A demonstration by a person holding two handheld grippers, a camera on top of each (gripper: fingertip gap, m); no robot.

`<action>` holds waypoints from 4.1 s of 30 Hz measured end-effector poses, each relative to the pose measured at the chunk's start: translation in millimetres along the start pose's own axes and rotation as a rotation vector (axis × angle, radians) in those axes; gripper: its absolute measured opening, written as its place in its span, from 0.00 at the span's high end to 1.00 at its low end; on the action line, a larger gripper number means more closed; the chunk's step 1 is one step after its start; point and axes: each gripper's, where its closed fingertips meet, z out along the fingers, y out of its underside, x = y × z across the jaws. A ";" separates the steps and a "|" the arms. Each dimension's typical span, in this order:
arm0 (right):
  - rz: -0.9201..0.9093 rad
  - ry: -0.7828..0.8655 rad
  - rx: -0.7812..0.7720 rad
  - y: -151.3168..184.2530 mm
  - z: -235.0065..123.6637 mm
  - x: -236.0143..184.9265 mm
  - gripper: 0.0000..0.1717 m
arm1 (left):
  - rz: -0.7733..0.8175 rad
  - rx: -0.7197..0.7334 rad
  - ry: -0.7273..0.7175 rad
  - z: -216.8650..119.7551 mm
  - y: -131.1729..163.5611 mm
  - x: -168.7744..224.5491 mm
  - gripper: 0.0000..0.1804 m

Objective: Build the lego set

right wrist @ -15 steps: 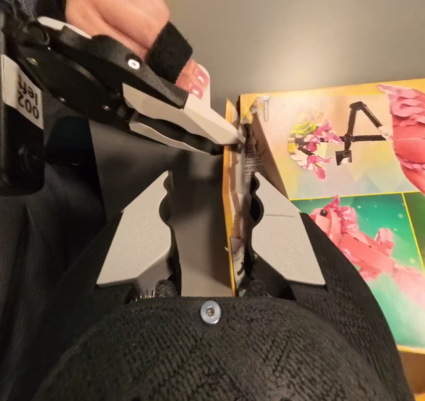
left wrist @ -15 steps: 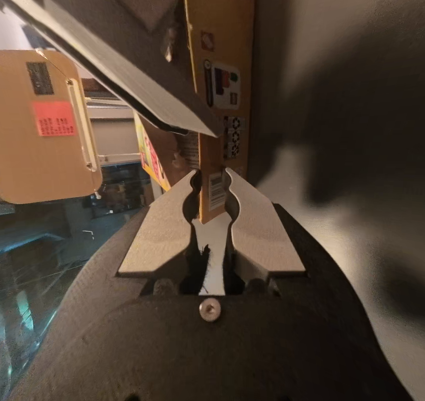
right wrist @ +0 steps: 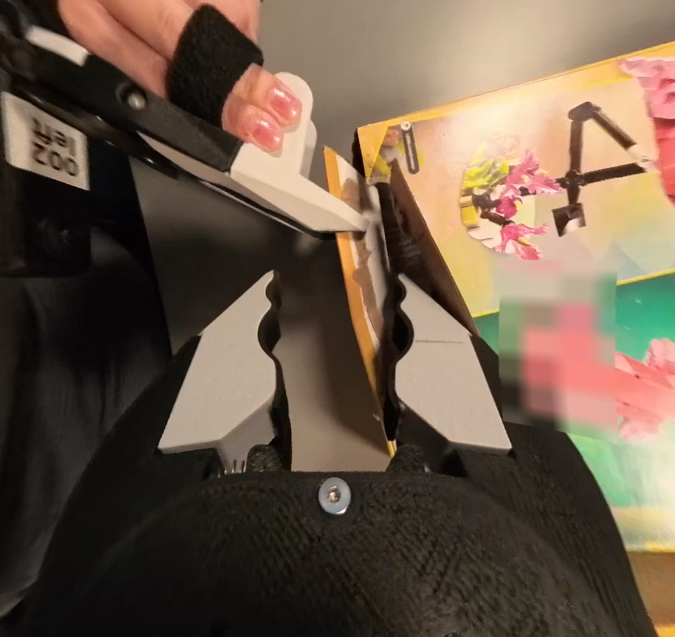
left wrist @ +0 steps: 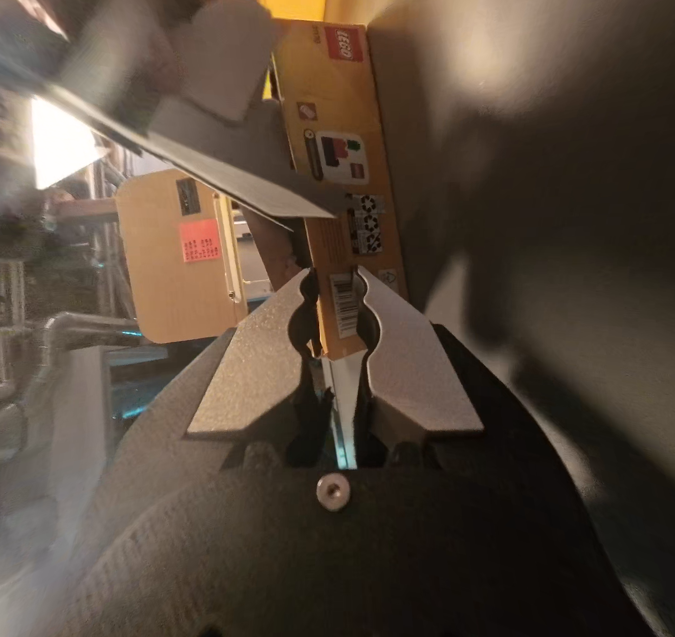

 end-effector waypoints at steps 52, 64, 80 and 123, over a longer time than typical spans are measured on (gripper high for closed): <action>-0.277 0.416 0.333 -10.6 -65.9 17.9 0.73 | -0.758 0.100 0.903 -12.2 -23.4 -2.1 0.86; 0.026 0.111 0.190 8.7 -41.1 21.6 1.00 | -0.473 0.059 0.392 -9.0 -20.1 -10.4 0.85; 0.306 -0.060 0.234 -2.8 -40.3 44.4 1.00 | 0.057 -0.057 -0.146 -4.3 -3.7 -22.7 0.84; 0.293 -0.013 0.292 -3.1 -35.7 57.2 1.00 | -0.643 0.089 0.657 28.5 -27.5 -19.4 0.85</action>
